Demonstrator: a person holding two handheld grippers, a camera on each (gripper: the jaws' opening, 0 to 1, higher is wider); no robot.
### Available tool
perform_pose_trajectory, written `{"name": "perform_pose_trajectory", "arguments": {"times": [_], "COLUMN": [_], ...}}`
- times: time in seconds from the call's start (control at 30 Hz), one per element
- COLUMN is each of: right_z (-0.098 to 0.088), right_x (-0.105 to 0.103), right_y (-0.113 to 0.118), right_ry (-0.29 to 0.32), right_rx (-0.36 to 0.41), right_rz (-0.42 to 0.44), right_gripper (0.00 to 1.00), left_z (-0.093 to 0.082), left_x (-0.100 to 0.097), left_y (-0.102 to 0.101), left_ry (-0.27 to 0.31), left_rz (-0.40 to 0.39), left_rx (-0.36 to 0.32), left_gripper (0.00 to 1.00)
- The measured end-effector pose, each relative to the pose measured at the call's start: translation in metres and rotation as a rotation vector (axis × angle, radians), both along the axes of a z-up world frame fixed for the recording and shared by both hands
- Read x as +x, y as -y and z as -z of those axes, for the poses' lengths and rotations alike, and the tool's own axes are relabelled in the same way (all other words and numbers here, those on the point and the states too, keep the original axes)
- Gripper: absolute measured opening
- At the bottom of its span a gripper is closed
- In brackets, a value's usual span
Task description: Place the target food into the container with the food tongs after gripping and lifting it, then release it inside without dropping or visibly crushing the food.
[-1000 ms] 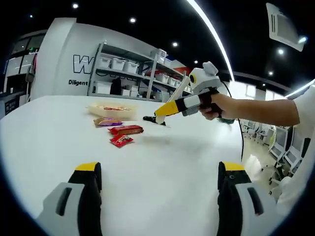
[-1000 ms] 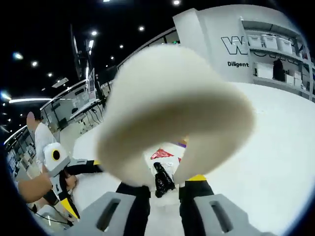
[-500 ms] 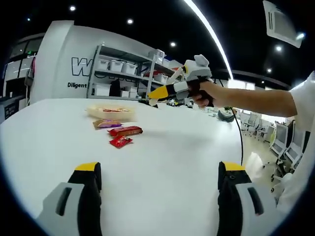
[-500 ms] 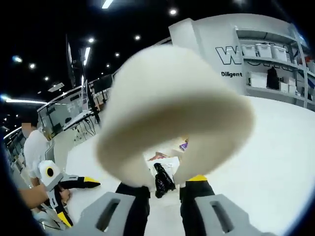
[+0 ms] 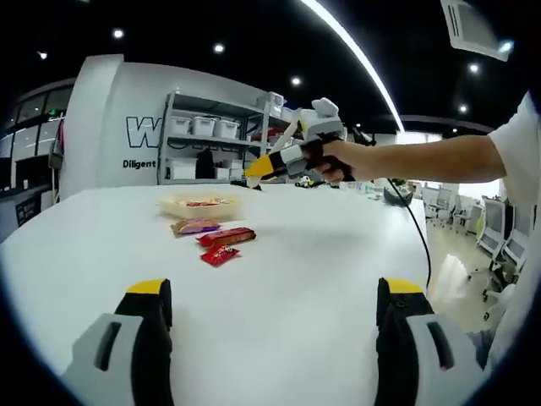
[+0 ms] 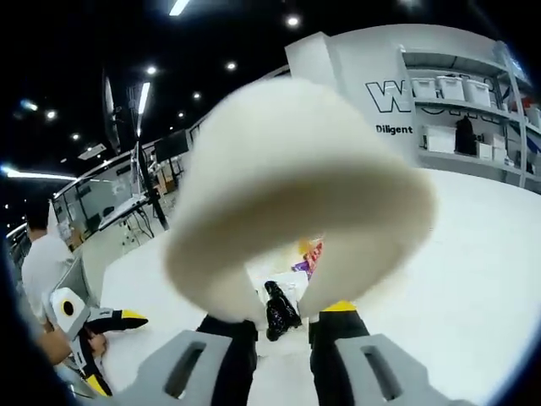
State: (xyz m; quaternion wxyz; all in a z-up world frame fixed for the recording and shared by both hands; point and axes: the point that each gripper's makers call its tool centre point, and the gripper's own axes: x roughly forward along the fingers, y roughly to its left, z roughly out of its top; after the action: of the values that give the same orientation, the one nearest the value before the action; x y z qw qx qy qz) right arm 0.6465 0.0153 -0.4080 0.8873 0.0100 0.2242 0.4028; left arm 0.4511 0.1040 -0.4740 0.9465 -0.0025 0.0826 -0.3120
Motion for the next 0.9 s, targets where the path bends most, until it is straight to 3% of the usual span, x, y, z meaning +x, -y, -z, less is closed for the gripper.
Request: {"name": "perform_pose_trajectory", "arguments": {"times": [0.17,0.47,0.73,0.9], "right_z": [0.002,0.016,0.025,0.033], "right_x": [0.017,0.039,0.058,0.068], "right_y": [-0.002,-0.003,-0.009,-0.01], "right_ry": [0.005,0.008,-0.035,-0.031], "right_rx": [-0.002,-0.052,-0.056,-0.083], "right_rz": [0.012,0.038,0.046,0.058], "right_gripper": [0.16,0.16,0.16,0.17], "left_z": [-0.003,-0.001,-0.001,-0.002], "left_x": [0.001,0.0,0.0,0.0], "left_y": [-0.002,0.0,0.0,0.0], "left_ry": [0.014,-0.02,-0.024,-0.021], "left_rz": [-0.008,0.007,0.015,0.017], "left_rx": [-0.006,-0.035,-0.047,-0.052], "left_gripper": [0.99,0.99,0.99,0.99]}}
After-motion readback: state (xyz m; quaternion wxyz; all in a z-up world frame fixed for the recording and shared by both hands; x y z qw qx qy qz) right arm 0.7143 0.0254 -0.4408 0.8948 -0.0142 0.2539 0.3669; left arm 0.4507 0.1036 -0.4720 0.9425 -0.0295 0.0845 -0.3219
